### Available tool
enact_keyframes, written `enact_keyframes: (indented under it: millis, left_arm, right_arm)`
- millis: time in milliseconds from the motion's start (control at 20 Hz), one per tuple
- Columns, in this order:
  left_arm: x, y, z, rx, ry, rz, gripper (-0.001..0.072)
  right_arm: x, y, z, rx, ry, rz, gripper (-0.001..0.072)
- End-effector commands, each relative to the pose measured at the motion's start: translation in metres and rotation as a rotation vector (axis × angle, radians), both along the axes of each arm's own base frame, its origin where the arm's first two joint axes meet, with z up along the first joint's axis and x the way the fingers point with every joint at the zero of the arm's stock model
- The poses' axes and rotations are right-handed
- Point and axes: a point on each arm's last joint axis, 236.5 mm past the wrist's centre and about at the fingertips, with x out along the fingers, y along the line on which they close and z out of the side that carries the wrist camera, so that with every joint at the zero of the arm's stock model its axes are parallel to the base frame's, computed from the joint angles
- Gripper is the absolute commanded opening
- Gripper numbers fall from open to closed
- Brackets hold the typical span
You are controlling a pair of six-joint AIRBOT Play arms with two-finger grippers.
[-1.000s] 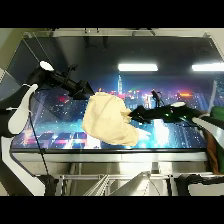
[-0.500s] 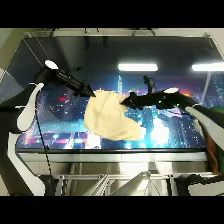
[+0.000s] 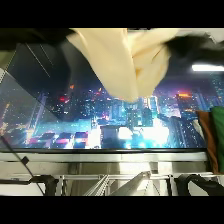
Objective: Fold the shirts.
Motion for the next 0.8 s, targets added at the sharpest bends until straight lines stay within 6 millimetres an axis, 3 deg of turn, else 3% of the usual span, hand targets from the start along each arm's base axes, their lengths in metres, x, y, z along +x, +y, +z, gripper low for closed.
enact_keyframes:
  millis: [0,100,200,250,350,500,700,750]
  left_arm:
    - [-0.084,0.002,0.083,0.022,-0.296,0.014,0.0002]
    - [-0.099,0.003,0.084,0.120,-0.362,0.093,0.0018]
    - [-0.097,0.008,0.072,0.204,-0.368,0.192,0.0020]
    - [-0.086,0.016,0.060,0.265,-0.359,0.267,0.0021]
    - [-0.058,0.032,0.028,0.361,-0.309,0.384,0.0028]
    - [-0.018,0.047,-0.040,0.457,-0.173,0.399,0.0028]
    - [0.055,0.054,-0.157,0.487,0.044,0.360,0.0029]
    - [0.081,0.058,-0.187,0.490,0.084,0.391,0.0082]
  right_arm:
    - [-0.093,-0.012,0.106,-0.065,-0.334,-0.089,0.0021]
    - [-0.120,-0.011,0.114,-0.121,-0.386,-0.123,0.0022]
    - [-0.128,-0.013,0.112,-0.172,-0.407,-0.150,0.0021]
    - [-0.123,-0.017,0.106,-0.191,-0.382,-0.167,0.0022]
    - [-0.094,-0.028,0.074,-0.214,-0.253,-0.194,0.0022]
    - [-0.038,-0.038,-0.007,-0.196,0.013,-0.158,0.0022]
    - [0.023,-0.046,-0.150,-0.149,0.390,-0.132,0.0022]
    - [0.038,-0.051,-0.188,-0.143,0.469,-0.152,0.0022]
